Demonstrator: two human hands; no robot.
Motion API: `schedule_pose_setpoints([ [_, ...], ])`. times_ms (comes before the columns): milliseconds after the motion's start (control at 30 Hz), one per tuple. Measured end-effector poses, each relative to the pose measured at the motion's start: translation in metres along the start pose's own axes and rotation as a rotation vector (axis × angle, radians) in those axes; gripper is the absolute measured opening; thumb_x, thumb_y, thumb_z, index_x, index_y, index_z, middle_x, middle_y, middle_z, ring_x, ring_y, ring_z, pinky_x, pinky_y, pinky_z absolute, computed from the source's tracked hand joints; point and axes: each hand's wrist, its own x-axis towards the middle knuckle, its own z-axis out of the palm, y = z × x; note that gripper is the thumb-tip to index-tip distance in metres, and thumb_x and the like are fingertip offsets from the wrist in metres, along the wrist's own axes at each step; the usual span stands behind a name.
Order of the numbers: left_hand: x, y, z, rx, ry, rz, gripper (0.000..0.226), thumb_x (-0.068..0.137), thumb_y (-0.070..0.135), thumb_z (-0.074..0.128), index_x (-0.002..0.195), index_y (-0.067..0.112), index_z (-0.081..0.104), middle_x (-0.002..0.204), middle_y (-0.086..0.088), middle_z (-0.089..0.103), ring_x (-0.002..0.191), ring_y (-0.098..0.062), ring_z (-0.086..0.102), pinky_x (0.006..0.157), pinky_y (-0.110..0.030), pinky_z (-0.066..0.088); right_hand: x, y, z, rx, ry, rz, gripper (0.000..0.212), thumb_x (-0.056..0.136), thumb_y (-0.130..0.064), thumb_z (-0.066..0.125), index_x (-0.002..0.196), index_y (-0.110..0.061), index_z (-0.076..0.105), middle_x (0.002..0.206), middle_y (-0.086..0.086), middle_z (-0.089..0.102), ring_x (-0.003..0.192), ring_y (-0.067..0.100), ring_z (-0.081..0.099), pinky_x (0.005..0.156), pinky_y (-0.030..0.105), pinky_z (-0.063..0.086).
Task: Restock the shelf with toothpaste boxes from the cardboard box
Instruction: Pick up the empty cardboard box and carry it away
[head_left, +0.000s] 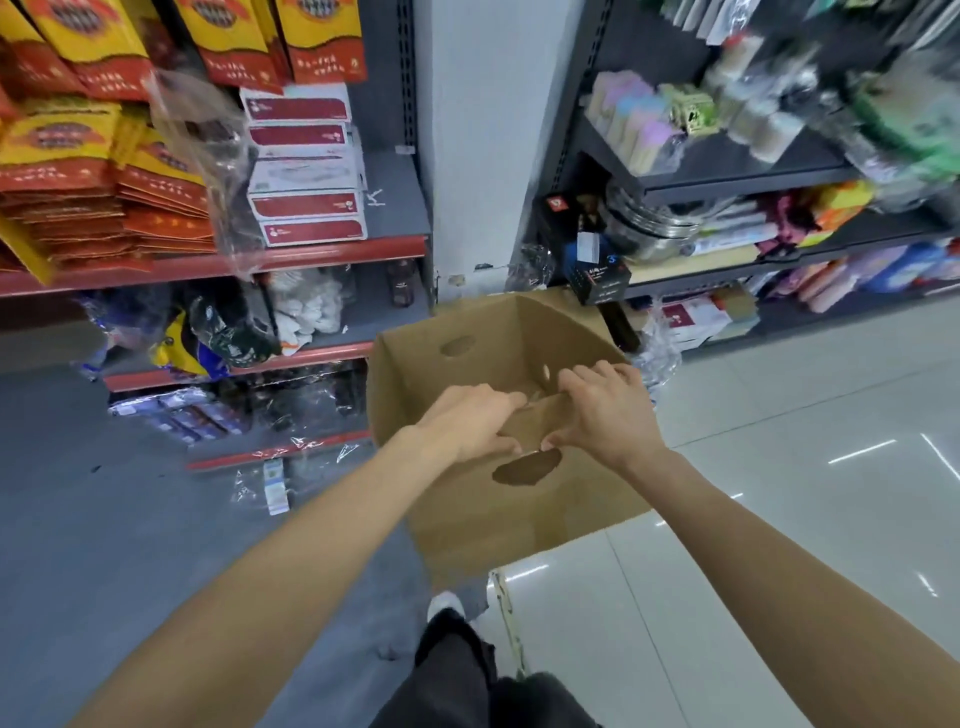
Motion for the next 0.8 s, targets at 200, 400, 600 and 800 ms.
schedule_pose_setpoints([
  [200,0.063,0.019,0.000,-0.027,0.019,-0.094,0.043,0.089,0.039,0.060,0.126,0.023,0.045,0.104,-0.013,0.057,0.098,-0.032,0.056,0.071,-0.034,0.042,0.024,0.054,0.015,-0.005,-0.016,0.022,0.058,0.064,-0.059,0.072,0.101,-0.017,0.056,0.102,0.000,0.063,0.101,0.024,0.054,0.084,0.037,0.034],
  [400,0.133,0.039,0.014,0.035,0.013,-0.205,0.041,0.091,0.032,0.057,0.128,0.021,0.044,0.105,-0.013,0.058,0.102,-0.030,0.053,0.080,-0.035,0.044,0.061,0.114,0.037,0.005,-0.137,-0.111,0.038,0.084,-0.041,0.062,0.116,-0.025,0.049,0.115,-0.002,0.056,0.113,0.021,0.047,0.085,0.038,0.034],
  [600,0.190,0.059,0.047,0.083,-0.029,-0.332,0.042,0.095,0.023,0.052,0.134,0.022,0.041,0.116,-0.006,0.062,0.114,-0.026,0.043,0.085,-0.032,0.037,0.094,0.175,0.068,0.034,-0.270,-0.256,0.035,0.090,-0.025,0.055,0.125,-0.026,0.048,0.116,0.000,0.056,0.116,0.021,0.047,0.085,0.038,0.037],
  [800,0.234,0.068,0.079,0.108,-0.099,-0.489,0.036,0.096,0.025,0.047,0.131,0.018,0.044,0.121,-0.008,0.061,0.119,-0.028,0.043,0.090,-0.035,0.038,0.124,0.206,0.110,0.046,-0.317,-0.340,0.038,0.088,-0.006,0.052,0.119,-0.028,0.055,0.110,0.001,0.060,0.113,0.022,0.051,0.085,0.036,0.039],
])
